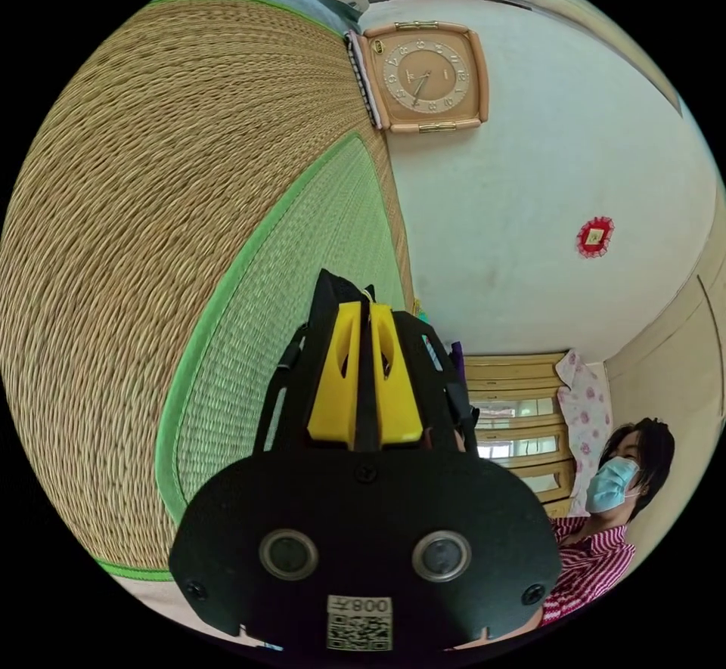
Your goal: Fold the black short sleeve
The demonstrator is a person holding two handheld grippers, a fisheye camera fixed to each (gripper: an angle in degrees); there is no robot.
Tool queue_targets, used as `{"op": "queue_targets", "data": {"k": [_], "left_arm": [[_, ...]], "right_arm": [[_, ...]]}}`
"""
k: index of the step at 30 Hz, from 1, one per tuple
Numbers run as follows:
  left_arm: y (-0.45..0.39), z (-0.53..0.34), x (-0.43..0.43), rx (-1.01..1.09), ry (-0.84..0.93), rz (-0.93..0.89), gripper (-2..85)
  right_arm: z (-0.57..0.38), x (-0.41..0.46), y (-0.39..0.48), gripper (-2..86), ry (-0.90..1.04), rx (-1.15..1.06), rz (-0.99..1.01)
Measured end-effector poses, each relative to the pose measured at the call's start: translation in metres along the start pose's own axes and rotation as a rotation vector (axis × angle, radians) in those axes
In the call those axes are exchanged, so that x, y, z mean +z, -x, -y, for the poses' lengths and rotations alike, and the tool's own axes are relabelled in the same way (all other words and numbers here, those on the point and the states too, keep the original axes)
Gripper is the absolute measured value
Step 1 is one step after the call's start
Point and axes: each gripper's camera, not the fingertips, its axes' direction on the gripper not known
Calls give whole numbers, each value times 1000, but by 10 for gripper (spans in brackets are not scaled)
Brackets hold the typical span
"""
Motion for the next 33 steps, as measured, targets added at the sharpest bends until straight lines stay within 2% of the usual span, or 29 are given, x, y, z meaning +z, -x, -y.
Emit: {"op": "queue_targets", "data": {"k": [6,10,14,19,33], "left_arm": [[-27,2,-12,-2,-41,-7,37],[-50,-17,-18,24,-20,-36,54],[-74,-35,-13,49,72,41,69],[-97,-41,-12,68,100,135,77],[-128,-31,-3,34,120,233,64]], "right_arm": [[-16,24,1,2,-26,-37,27],[-48,52,27,5,19,-120,-41],[-77,78,52,11,62,-179,-129],[-107,102,75,20,65,-213,-225],[-133,150,93,30,134,-204,-267]]}}
